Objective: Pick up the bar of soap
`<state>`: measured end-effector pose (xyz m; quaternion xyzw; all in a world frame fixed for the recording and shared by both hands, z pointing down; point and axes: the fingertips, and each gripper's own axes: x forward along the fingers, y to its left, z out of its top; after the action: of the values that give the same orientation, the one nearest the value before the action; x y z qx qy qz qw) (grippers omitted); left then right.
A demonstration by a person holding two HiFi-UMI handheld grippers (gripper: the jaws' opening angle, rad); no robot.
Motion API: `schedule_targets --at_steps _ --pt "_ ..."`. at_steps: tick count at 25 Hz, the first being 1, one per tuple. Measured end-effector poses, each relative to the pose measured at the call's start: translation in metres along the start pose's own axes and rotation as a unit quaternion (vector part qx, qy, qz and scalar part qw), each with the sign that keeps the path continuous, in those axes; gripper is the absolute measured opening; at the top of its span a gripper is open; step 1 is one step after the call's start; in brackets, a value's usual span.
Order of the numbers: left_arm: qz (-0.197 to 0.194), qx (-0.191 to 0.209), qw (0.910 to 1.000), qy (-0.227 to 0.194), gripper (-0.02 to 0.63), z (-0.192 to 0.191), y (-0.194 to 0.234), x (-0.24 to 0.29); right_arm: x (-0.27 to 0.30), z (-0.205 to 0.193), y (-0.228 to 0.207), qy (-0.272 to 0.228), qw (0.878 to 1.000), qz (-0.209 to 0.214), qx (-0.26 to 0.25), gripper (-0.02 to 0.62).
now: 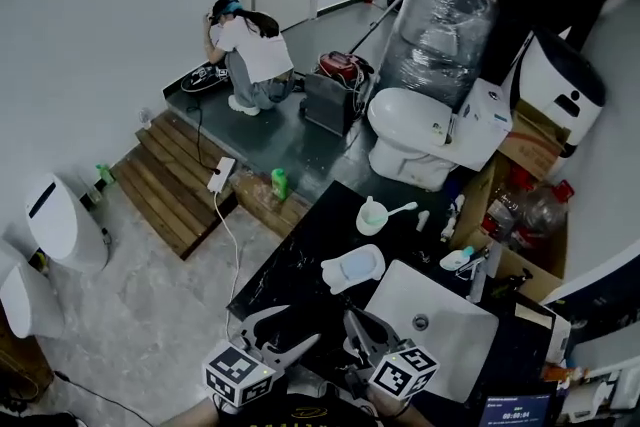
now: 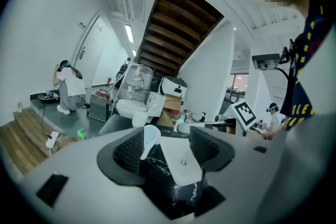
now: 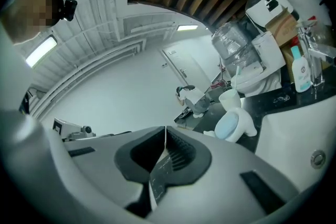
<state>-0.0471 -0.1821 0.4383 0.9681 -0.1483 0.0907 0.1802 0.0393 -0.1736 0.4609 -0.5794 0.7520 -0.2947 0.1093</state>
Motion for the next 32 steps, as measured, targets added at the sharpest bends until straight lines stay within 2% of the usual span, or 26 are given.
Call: schedule_targets --at_steps 6,10,13,17,23,28,32 --pt "-0.058 0.042 0.9974 0.012 0.287 0.012 0.039 0.021 0.021 0.008 -0.004 -0.04 0.998 -0.052 0.005 0.018" --pt "-0.088 0.071 0.9924 0.049 0.287 0.01 0.055 0.047 0.014 0.013 -0.014 -0.06 0.993 -0.104 0.022 0.018" --pt "-0.1 0.092 0.988 0.073 0.287 0.004 0.066 0.068 0.006 0.013 -0.025 -0.068 0.988 -0.138 0.035 0.018" --pt "-0.107 0.125 0.9815 0.097 0.287 -0.002 0.073 0.102 -0.002 0.012 -0.039 -0.071 0.983 -0.163 0.047 0.018" --pt "-0.128 0.194 0.9616 0.146 0.288 -0.021 0.063 0.153 -0.011 0.025 -0.057 -0.091 0.977 -0.184 0.06 0.018" --pt "-0.115 0.223 0.945 0.21 0.288 -0.053 0.072 0.188 -0.023 0.024 -0.072 -0.095 0.973 -0.196 0.075 0.018" --pt "-0.115 0.259 0.9295 0.236 0.288 -0.062 0.075 0.205 -0.033 0.022 -0.083 -0.098 0.97 -0.206 0.087 0.018"
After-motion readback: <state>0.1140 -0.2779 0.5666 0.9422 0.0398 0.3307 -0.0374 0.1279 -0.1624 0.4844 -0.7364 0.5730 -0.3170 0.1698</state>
